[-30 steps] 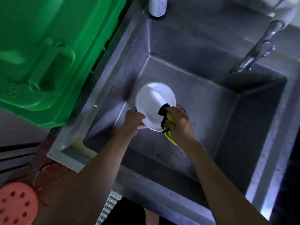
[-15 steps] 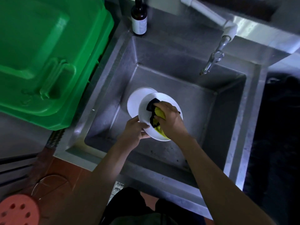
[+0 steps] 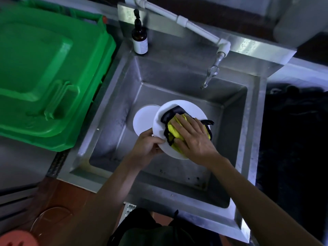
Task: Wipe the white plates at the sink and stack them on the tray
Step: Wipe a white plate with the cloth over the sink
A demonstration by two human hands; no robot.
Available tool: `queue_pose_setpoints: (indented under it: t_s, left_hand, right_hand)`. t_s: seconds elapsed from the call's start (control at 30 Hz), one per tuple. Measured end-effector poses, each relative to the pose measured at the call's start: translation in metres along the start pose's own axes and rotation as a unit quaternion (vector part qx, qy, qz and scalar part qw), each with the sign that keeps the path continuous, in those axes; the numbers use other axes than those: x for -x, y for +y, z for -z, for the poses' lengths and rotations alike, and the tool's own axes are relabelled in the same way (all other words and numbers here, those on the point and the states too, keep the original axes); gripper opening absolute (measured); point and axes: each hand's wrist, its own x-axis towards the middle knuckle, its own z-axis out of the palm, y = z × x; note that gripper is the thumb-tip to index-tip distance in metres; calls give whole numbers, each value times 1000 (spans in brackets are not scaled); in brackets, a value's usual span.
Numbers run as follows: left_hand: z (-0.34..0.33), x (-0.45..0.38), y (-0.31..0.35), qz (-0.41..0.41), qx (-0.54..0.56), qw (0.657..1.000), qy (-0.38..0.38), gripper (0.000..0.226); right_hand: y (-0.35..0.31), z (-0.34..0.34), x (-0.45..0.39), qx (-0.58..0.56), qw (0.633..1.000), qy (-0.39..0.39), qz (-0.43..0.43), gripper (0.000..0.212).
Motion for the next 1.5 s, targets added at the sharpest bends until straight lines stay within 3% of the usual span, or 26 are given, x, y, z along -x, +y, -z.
queue_pose_setpoints:
  t_s: [0.33, 0.6, 0.87, 1.1, 1.5]
  left_hand:
    - [-13, 12, 8, -13, -38, 998, -52, 37]
    - [-21, 18, 7, -38, -25, 999, -9, 40]
    - [-24, 19, 1, -61, -5, 997, 46, 48]
    - [-26, 15, 4, -70, 20, 996, 60, 40]
    - [-35, 12, -1, -52, 64, 992, 98, 33]
  right_hand:
    - [-12, 8, -26, 22, 998, 46, 22, 57]
    - [8, 18, -41, 7, 994, 103, -31, 55]
    - [18, 15, -23, 17, 985, 91, -145, 55]
    - [0, -5, 2, -37, 973, 75, -217, 55]
    - [-61, -25, -2, -116, 970, 69, -204, 54]
